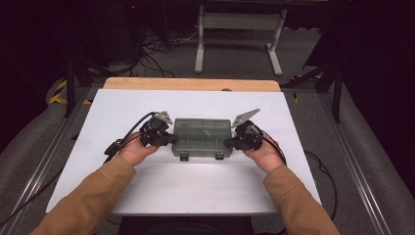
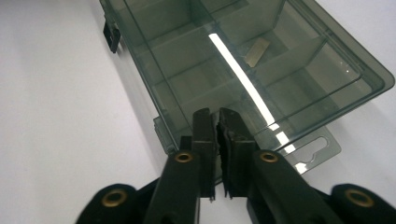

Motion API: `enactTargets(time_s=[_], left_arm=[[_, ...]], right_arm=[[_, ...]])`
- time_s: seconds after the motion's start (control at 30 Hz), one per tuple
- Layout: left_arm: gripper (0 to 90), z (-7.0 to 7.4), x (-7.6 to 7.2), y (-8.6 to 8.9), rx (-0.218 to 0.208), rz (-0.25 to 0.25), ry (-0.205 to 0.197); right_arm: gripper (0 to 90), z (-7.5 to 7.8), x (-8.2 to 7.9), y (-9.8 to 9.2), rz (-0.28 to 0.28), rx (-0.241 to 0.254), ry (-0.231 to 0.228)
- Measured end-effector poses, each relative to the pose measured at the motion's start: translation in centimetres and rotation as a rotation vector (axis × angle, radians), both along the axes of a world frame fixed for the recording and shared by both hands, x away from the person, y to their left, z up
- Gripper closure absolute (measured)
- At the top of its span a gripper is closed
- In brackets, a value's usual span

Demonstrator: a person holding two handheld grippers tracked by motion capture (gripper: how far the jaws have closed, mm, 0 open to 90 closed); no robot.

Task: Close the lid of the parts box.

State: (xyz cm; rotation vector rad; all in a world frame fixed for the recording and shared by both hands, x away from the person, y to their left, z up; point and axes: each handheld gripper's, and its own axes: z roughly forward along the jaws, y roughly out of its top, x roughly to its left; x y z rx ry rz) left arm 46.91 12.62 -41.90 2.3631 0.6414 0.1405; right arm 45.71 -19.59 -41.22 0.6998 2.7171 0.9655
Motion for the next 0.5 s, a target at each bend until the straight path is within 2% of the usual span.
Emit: enactTargets(time_s=[0.07,0.1,0.2,0.27,0.3,0.33,0.37,0.4,0.43,0.47,0.5], left_arm=[[73.0,0.2,-0.1,0.1,-0.023,0.003,0.004],[73.0,0.3,-0.2,0.1,-0.032,0.001,0.0],[59.9,1.0,-0.5,0.4,-0.064,0.003,-0.018],[50.2,1.4,-0.8,0.5,-0.086,0.003,-0.032],[43.3,1.8,-1.1,0.8,-0.111,0.006,-0.047],[39.0,1.8,-1.1,0.8,-0.111,0.006,-0.047],[39.0,1.9,-1.2,0.9,-0.126,0.009,-0.047],[34.4,2.1,-1.2,1.0,-0.137,0.007,-0.047],[27.2,2.3,-1.3,1.2,-0.158,0.006,-0.039],[27.2,2.3,-1.4,1.3,-0.163,-0.01,-0.033],[19.2,2.4,-1.5,1.3,-0.167,-0.016,-0.044]], right_arm=[[76.2,0.2,0.0,-0.1,-0.01,0.006,-0.024],[76.2,0.2,0.0,-0.1,-0.01,0.006,-0.024],[68.5,0.5,-0.2,0.0,-0.017,0.022,-0.038],[58.2,0.8,-0.2,0.0,-0.021,0.05,-0.049],[48.5,1.0,-0.3,0.0,-0.018,0.071,-0.056],[48.5,1.0,-0.3,0.0,-0.018,0.071,-0.056],[43.8,1.2,-0.4,0.0,-0.014,0.082,-0.068],[38.0,1.3,-0.5,0.1,-0.012,0.094,-0.078],[28.0,1.6,-0.7,0.1,-0.014,0.112,-0.102],[28.0,1.6,-0.7,0.1,-0.014,0.112,-0.102],[23.5,1.7,-0.9,0.1,-0.02,0.12,-0.108]])
